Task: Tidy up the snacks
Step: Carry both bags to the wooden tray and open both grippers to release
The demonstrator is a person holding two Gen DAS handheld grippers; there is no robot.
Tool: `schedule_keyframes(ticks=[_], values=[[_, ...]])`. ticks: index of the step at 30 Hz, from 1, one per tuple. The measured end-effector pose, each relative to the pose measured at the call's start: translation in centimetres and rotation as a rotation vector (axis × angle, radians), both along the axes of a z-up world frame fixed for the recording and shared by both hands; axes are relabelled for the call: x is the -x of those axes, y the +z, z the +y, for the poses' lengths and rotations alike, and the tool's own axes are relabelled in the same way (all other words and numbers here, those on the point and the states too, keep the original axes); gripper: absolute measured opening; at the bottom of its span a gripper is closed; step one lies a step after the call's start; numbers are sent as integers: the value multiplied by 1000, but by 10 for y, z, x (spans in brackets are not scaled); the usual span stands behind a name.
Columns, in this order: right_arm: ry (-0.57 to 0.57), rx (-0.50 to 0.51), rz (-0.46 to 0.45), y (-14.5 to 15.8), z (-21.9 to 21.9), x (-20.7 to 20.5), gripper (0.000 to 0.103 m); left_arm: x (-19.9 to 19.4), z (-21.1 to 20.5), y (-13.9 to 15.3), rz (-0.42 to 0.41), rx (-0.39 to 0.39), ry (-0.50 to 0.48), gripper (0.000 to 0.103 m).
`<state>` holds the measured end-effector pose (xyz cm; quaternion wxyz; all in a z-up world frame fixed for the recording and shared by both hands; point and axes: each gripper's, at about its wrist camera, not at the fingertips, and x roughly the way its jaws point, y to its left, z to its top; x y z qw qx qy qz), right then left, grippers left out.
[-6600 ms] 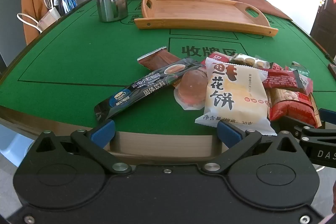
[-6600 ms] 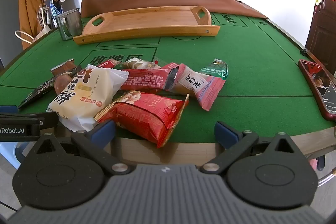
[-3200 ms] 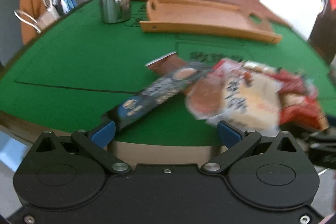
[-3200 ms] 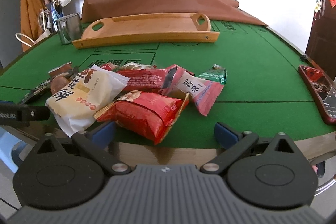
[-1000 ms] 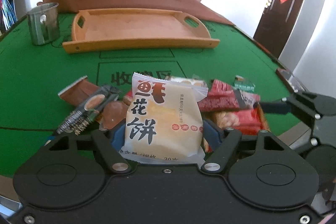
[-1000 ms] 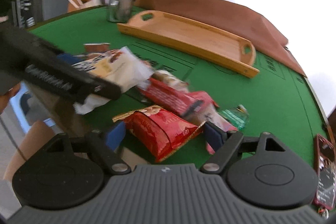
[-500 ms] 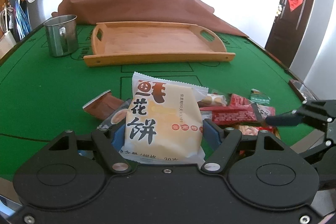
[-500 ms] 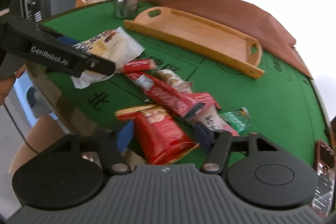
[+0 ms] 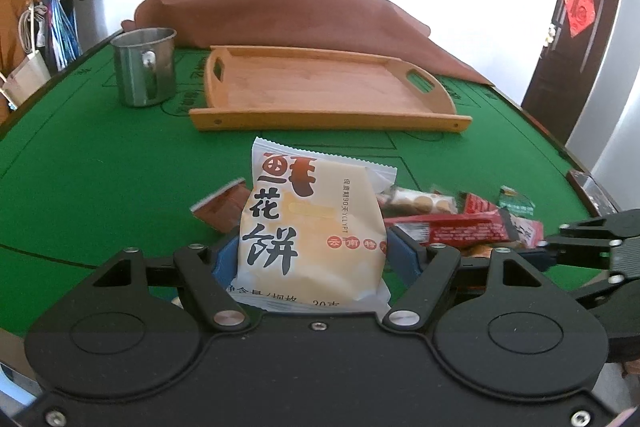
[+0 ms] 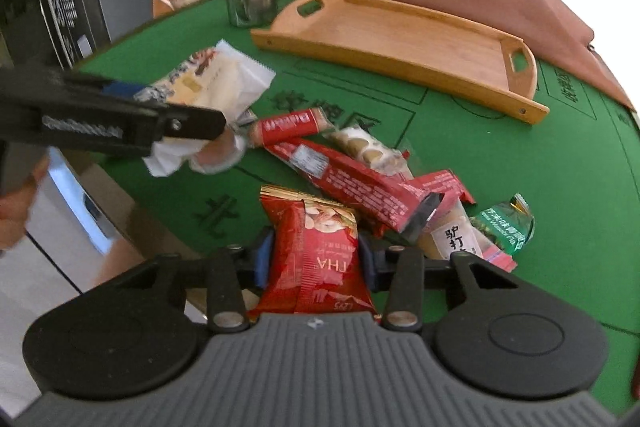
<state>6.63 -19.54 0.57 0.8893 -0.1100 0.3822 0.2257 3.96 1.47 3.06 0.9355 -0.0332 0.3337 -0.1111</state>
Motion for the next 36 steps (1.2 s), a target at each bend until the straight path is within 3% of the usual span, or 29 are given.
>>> schedule_keyframes(ticks=[7, 16, 24, 30, 36], values=[[-53, -91, -71, 33, -15, 1, 47, -13, 11, 14, -20, 29, -2, 73], [-235, -177, -130, 61, -43, -58, 47, -57, 15, 46, -83, 47, -8, 73], [-388, -176, -167, 78, -50, -130, 48, -130, 7, 56, -5, 95, 5, 73], [-457, -127, -133, 69, -46, -188, 48, -192, -14, 43, 83, 107, 23, 73], [-497, -132, -126, 49, -47, -232, 48, -242, -26, 29, 101, 114, 50, 73]])
